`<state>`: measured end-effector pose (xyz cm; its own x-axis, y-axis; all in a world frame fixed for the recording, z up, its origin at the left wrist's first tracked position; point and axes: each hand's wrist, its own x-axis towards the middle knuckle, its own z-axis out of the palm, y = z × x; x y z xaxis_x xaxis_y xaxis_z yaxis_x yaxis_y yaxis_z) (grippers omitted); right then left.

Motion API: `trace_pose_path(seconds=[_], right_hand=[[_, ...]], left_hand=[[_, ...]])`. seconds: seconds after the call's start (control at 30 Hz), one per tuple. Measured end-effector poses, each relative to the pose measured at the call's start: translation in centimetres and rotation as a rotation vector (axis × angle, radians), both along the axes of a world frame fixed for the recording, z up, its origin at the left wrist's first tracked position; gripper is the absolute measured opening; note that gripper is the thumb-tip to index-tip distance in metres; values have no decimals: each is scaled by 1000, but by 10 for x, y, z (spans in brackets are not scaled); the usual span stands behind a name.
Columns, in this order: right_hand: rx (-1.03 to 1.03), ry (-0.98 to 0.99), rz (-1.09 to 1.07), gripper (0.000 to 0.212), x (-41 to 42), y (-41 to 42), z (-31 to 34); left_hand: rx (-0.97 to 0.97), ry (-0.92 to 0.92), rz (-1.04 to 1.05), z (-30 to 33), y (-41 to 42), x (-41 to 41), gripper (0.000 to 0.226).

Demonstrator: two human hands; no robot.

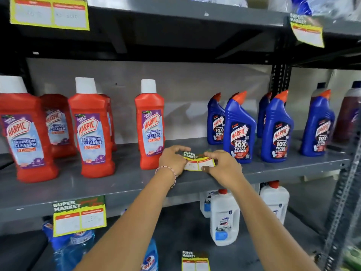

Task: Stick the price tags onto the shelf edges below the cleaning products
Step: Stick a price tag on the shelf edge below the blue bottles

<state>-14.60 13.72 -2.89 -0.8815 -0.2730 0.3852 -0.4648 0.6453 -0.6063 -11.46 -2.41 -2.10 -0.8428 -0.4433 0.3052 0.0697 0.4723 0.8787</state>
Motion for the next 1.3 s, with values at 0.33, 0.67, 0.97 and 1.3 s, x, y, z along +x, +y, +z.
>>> trace_pose_path(seconds=[0.33, 0.67, 0.97, 1.3], right_hand=[[-674, 146, 250, 61, 19, 48, -24], [-969, 0, 68, 31, -16, 178, -71], [-1020, -9, 52, 24, -60, 214, -79], [-897, 168, -31, 30, -84, 210, -92]], left_hand=[[30, 286, -142, -7, 43, 29, 33], [-139, 305, -222, -55, 189, 0, 43], [-250, 328, -158, -76, 241, -30, 47], [-584, 378, -7, -76, 248, -41, 34]])
